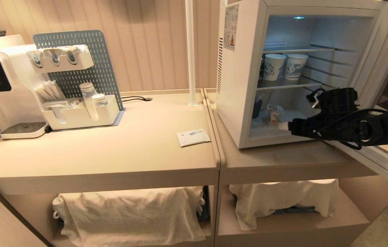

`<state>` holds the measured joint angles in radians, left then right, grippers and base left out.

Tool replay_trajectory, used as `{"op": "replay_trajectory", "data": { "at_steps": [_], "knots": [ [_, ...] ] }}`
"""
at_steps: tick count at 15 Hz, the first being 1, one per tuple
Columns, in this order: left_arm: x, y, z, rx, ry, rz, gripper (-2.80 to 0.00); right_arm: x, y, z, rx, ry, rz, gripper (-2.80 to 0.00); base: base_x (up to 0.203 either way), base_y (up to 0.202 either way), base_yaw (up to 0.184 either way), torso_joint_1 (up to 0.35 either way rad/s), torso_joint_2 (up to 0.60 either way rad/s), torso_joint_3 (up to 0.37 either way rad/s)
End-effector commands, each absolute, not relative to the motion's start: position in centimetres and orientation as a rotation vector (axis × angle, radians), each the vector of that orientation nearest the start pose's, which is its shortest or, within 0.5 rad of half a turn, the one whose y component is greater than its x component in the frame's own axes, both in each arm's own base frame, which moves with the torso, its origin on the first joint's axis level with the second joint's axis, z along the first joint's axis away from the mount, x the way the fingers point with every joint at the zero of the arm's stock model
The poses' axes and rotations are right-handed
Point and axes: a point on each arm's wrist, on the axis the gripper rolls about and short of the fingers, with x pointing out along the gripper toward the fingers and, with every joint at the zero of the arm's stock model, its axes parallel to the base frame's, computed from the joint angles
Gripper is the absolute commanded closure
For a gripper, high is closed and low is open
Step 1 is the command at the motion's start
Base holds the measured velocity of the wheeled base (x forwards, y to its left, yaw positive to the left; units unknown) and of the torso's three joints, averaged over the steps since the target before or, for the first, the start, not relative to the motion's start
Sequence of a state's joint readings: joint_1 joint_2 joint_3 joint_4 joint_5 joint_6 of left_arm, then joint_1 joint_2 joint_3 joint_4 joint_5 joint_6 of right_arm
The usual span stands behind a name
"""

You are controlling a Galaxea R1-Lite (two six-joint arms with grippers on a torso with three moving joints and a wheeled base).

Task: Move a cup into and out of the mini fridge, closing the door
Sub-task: Take the yoghurt out of the freezer

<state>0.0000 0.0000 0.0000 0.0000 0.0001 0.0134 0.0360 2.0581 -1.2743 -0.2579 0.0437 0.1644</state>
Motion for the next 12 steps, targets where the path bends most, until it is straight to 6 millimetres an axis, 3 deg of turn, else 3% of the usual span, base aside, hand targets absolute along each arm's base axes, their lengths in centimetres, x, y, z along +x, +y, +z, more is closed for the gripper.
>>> {"op": "replay_trajectory", "data": {
  "at_steps": [1, 12],
  "knots": [
    [-2.3, 0.0, 7.5, 0.014, 0.0, 0.0, 0.0, 40.6, 1.7, 14.5, 0.151, 0.529, 0.043, 0.0, 0.0, 0.0, 0.0, 0.0, 0.0, 0.0],
    [-2.3, 0.0, 7.5, 0.014, 0.0, 0.0, 0.0, 42.7, 4.4, 13.6, 0.102, 0.471, 0.105, 0.0, 0.0, 0.0, 0.0, 0.0, 0.0, 0.0]
  ]
}}
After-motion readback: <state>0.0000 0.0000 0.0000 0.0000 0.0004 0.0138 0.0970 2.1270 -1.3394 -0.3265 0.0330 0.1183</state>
